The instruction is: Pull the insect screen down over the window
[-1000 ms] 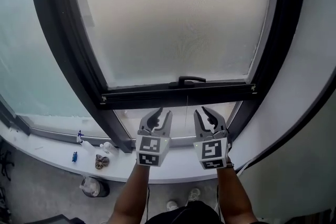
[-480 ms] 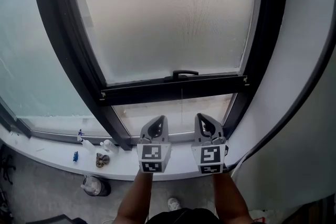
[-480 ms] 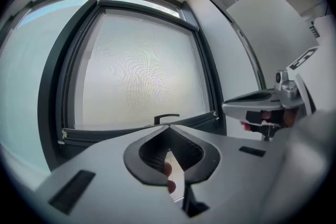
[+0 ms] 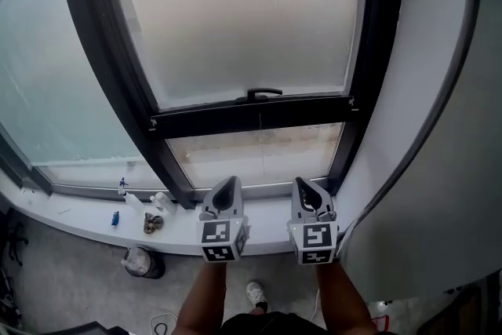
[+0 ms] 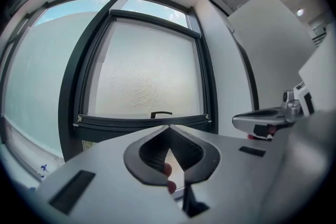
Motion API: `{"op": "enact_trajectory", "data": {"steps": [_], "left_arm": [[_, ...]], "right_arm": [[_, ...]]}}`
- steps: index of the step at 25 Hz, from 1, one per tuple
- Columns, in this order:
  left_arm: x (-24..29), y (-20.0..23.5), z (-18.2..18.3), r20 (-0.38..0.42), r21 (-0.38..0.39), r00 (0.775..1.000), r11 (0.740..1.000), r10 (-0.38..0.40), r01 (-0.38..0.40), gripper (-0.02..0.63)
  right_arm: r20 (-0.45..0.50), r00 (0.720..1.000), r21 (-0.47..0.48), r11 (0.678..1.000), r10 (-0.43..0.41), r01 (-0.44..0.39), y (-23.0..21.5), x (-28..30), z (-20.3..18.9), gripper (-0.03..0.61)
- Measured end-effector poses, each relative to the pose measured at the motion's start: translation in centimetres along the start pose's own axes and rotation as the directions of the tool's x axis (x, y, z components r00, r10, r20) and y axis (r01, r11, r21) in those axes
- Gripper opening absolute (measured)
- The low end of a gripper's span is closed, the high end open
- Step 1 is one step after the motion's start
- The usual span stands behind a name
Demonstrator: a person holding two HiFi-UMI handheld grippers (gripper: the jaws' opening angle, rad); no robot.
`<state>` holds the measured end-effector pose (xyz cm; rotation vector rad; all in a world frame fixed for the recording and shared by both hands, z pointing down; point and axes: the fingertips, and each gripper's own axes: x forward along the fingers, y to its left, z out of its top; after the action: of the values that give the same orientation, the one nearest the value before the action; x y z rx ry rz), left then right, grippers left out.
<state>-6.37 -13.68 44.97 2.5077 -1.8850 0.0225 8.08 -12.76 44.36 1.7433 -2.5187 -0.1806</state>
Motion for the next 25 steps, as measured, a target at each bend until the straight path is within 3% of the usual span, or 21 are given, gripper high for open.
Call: {"op": "enact_trajectory", "data": {"steps": [9,25], "left_arm": [[-6.3,-4.4,-1.2,-0.008,0.006,1.0,1.0,0.021,-0.021,0.002],[-13.5,-7.7,-2.9,0.019,0.026,0.999,0.999,0.033,-0.034,0.002]], "right_arm": [[-0.006,1.0,-0.005,1.0,0.0,0.0,-0.1,-7.8,-0.9,0.003],[0.008,1.0,-0.015,1.0,0.018,-0.018,2.7,-15.0,-2.4,0.003]]}}
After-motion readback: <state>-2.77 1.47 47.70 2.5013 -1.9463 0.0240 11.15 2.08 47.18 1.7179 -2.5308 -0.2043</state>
